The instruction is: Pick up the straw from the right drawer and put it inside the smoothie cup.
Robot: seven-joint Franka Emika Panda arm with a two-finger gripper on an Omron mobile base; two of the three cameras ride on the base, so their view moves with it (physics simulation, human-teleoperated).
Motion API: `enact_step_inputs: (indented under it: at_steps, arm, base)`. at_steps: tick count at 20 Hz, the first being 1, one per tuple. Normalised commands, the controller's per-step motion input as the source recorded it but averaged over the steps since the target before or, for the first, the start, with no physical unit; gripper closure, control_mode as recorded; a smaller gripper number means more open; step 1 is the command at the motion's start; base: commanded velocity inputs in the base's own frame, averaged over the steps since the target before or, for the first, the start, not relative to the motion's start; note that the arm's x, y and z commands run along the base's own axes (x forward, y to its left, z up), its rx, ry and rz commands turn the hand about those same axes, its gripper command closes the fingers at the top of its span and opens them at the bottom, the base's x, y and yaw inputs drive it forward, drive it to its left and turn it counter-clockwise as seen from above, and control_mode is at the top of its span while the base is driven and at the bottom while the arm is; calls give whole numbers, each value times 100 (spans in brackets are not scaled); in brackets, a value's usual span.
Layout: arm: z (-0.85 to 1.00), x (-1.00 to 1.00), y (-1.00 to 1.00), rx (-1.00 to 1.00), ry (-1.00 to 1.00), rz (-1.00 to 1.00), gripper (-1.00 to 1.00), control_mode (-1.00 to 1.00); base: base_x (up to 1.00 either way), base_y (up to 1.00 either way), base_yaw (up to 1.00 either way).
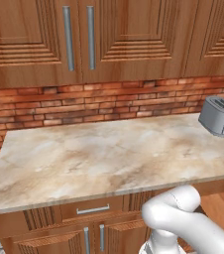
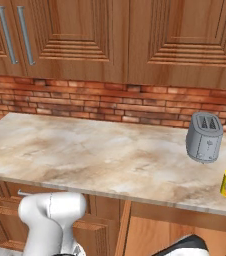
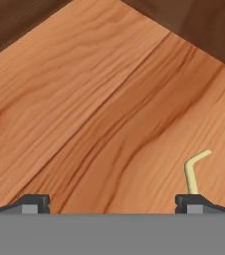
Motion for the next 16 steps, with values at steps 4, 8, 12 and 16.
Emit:
enact_step_inputs:
  at_steps: [4, 8, 12, 16]
  arm:
    - [0, 11, 0, 0, -1, 2, -100, -100]
    - [-13, 31, 0, 0, 5, -8, -100, -100]
    - [-28, 37, 0, -3, 6, -11, -100, -100]
    - [-30, 23, 0, -2, 3, -4, -100, -100]
  base:
    - [0, 0, 0]
    - [0, 0, 0]
    - [0, 0, 0]
    - [0, 0, 0]
